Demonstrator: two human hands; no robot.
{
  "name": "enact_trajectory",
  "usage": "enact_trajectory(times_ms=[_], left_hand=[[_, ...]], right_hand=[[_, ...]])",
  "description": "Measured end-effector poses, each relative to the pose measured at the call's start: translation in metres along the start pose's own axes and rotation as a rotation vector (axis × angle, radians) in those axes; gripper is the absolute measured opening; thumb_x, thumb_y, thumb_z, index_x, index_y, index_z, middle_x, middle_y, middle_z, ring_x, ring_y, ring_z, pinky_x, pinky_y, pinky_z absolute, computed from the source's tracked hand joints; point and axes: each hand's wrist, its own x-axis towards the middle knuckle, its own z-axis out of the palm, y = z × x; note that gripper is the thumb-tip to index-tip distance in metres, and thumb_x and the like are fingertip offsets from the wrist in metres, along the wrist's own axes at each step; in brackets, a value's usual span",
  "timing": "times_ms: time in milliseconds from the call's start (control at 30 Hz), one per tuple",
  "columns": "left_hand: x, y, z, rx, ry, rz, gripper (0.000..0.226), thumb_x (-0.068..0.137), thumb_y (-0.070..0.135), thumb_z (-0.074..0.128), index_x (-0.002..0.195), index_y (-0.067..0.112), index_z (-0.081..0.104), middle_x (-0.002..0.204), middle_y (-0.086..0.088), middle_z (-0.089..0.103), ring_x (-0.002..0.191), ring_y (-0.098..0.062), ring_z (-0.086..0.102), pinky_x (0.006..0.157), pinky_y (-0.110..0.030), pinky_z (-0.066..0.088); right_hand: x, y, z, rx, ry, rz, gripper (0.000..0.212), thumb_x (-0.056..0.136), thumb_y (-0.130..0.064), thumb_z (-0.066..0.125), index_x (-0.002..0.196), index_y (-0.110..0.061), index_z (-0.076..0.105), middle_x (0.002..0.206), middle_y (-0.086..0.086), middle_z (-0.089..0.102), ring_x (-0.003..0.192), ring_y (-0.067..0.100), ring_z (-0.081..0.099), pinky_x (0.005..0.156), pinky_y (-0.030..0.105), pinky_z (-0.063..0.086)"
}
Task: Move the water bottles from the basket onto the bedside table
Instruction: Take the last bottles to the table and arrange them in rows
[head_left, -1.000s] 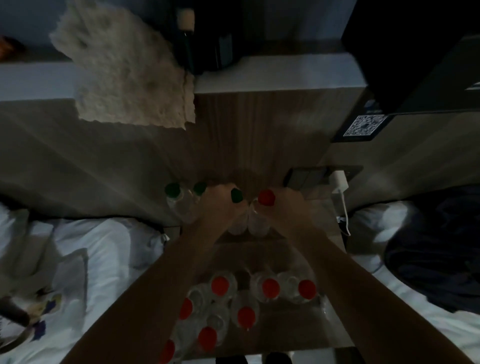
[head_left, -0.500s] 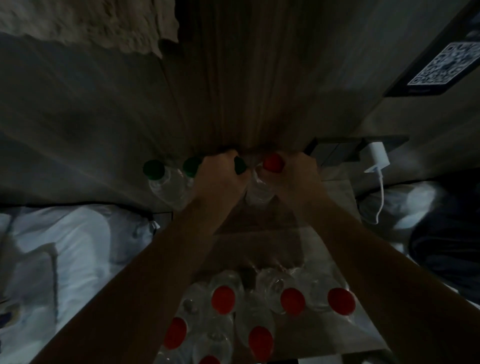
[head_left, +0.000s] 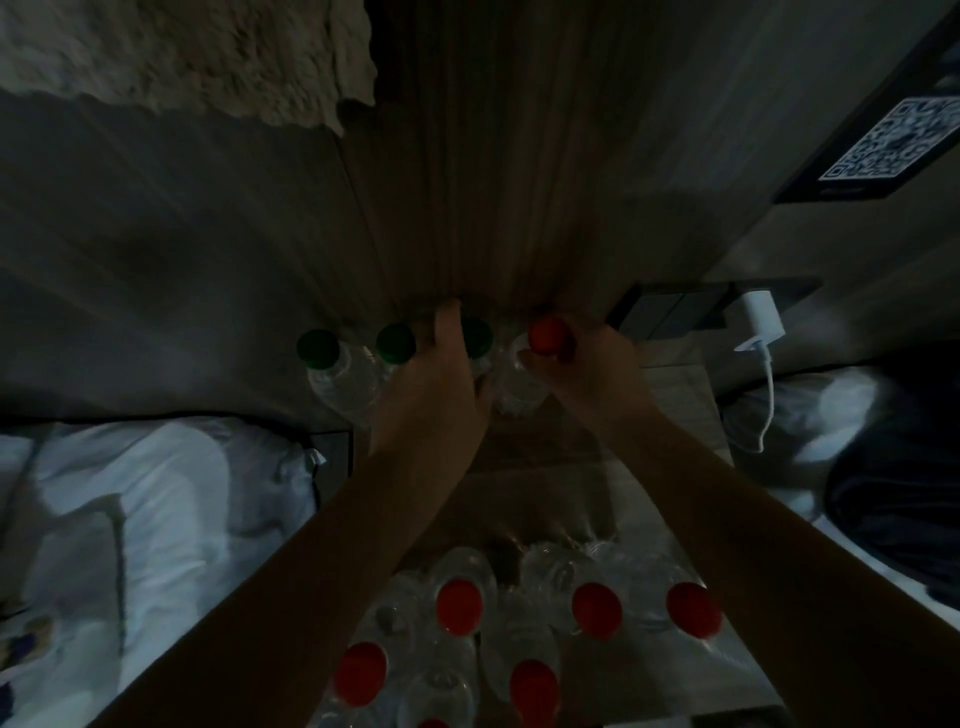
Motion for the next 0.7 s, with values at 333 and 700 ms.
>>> enact_trajectory(times_ms=[333, 700], left_hand=[[-0.015, -0.065, 0.037, 0.059, -0.364, 0.012, 0.019, 0.091, 0.032, 0.053, 0.095, 0.015, 0.060, 0.081, 0.000, 0.057, 0.084, -0.023, 0.061, 0.068, -0.025, 0.039], [0.008, -0.077, 0.069, 0.105, -0.542, 0.104, 0.031, 0.094, 0.023, 0.049, 0.124, 0.022, 0.055, 0.118, -0.003, 0.060, 0.099, -0.016, 0.057, 0.076, -0.023, 0.039]], right_hand=[[-0.004, 0.043, 0.029, 0.442, -0.403, 0.707, 0.053, 0.085, -0.025, 0.067, 0.131, -0.012, 0.044, 0.123, 0.015, 0.058, 0.107, 0.031, 0.060, 0.081, 0.039, 0.051], [0.016, 0.047, 0.067, 0.508, -0.400, 0.714, 0.005, 0.094, -0.013, 0.053, 0.090, -0.014, 0.050, 0.079, 0.004, 0.051, 0.069, 0.012, 0.048, 0.081, 0.035, 0.047]])
